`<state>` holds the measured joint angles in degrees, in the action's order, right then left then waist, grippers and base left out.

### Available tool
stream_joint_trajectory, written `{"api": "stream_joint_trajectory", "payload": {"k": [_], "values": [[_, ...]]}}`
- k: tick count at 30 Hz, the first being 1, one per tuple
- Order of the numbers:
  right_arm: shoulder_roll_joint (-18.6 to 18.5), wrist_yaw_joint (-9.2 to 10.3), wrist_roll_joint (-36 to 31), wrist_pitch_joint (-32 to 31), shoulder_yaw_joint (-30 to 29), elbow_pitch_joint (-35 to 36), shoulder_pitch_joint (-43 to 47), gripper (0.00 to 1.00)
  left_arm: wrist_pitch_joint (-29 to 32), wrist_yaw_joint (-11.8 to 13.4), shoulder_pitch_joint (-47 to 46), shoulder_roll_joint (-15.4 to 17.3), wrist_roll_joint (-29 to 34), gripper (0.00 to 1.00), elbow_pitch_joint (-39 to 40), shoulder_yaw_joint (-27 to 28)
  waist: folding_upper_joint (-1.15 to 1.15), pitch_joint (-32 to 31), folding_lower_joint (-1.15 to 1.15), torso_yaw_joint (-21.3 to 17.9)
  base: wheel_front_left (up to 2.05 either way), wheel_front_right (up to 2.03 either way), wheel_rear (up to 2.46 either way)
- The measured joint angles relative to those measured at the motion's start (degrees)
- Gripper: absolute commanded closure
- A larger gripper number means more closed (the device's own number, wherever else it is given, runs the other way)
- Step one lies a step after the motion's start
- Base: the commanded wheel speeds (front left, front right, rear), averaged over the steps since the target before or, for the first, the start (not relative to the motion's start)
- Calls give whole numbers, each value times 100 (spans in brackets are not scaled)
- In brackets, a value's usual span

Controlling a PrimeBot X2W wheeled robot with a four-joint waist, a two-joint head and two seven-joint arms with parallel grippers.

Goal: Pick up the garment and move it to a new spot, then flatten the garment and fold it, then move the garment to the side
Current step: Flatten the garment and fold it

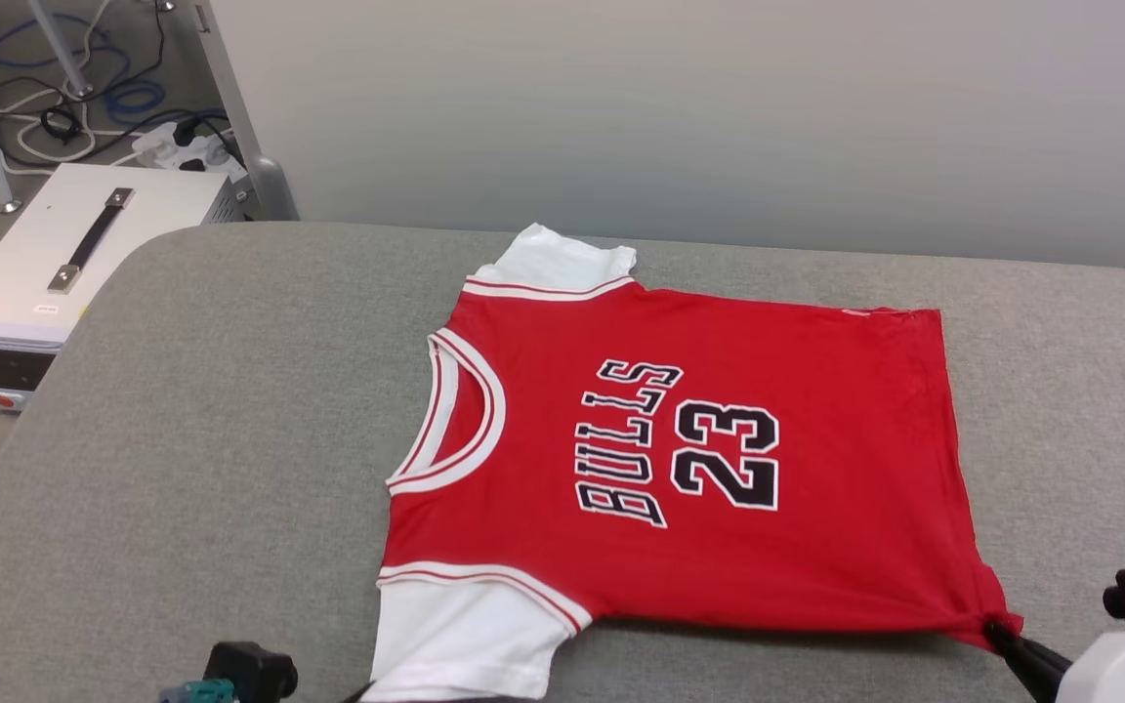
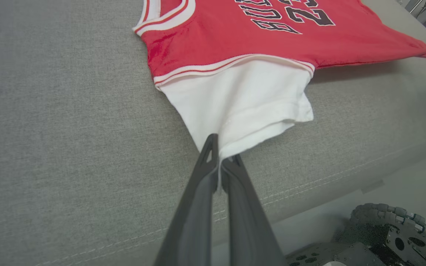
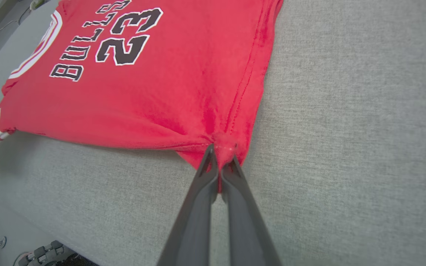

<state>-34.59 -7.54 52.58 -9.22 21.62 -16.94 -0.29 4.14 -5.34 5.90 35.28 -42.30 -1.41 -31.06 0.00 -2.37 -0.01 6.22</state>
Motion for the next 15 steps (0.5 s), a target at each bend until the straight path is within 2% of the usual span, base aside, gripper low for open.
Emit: {"api": "stream_joint_trajectory", "payload": {"k": [8, 15], "values": [[-35, 0, -33, -691, -624, 973, 1206, 100, 204, 162, 719, 416, -257, 100, 625, 11, 0, -126, 0, -39, 0, 0, 0], [131, 0, -323, -1036, -1282, 1640, 1539, 100, 193, 282, 761, 511, -222, 100, 998, 136, 0, 5, 0, -61, 0, 0, 0]]}}
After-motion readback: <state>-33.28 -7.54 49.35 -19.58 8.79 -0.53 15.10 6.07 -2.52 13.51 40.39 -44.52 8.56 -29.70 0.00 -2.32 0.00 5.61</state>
